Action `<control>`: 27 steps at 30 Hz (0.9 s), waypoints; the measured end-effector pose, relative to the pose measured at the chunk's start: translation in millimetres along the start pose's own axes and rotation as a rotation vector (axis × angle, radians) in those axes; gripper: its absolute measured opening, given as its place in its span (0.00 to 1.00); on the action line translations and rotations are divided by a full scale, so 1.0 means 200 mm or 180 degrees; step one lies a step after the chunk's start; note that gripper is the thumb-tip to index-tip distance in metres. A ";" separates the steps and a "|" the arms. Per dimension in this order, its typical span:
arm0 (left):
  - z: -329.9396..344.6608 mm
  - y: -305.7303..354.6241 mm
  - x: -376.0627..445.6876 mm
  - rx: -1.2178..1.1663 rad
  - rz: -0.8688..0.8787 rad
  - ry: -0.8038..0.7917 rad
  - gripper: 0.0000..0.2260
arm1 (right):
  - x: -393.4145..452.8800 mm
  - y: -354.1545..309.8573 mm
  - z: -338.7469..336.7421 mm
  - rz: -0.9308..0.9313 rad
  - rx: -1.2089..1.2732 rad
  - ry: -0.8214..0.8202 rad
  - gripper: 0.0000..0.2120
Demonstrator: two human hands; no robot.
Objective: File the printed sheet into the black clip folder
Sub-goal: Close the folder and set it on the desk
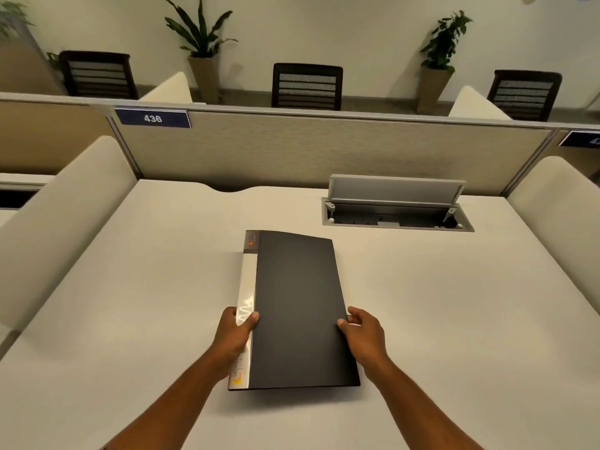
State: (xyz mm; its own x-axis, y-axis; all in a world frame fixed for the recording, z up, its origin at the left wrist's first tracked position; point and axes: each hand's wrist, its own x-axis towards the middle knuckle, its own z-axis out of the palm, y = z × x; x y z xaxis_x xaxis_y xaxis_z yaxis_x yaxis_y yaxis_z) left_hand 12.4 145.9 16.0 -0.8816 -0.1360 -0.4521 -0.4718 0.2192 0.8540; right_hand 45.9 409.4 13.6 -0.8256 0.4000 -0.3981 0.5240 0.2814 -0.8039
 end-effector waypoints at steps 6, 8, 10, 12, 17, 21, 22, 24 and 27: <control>-0.03 0.13 0.17 0.0321 0.0400 0.0145 0.18 | 0.11 -0.19 0.07 -0.0126 -0.0095 0.0235 0.12; -0.03 0.18 0.24 0.0468 0.0511 0.0226 0.19 | 0.17 -0.25 0.09 -0.0123 -0.0096 0.0291 0.10; -0.03 0.22 0.30 0.0619 0.0598 0.0292 0.19 | 0.24 -0.30 0.11 -0.0135 -0.0131 0.0339 0.08; -0.03 0.26 0.36 0.0729 0.0653 0.0310 0.19 | 0.32 -0.37 0.13 -0.0165 -0.0171 0.0355 0.08; -0.03 0.35 0.60 0.0949 0.0720 0.0349 0.19 | 0.54 -0.49 0.22 -0.0178 -0.0238 0.0228 0.10; -0.04 0.40 0.84 0.1159 0.0777 0.0433 0.17 | 0.73 -0.55 0.29 -0.0142 -0.0334 0.0175 0.10; -0.04 0.40 0.91 0.1252 0.0778 0.0460 0.17 | 0.78 -0.57 0.31 -0.0131 -0.0370 0.0177 0.10; -0.03 0.41 1.03 0.1546 0.0719 0.0542 0.19 | 0.87 -0.60 0.34 -0.0127 -0.0441 0.0154 0.11; 0.00 0.42 1.16 0.1916 0.0602 0.0639 0.23 | 0.98 -0.63 0.39 -0.0137 -0.0526 0.0125 0.12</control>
State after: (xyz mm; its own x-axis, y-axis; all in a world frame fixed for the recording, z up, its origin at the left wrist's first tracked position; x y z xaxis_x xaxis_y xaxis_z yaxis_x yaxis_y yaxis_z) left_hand -232.0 132.1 -17.2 -0.9573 -0.2069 -0.2020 -0.2878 0.7508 0.5946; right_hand -199.5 383.9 2.5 -0.8409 0.4174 -0.3445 0.5182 0.4372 -0.7350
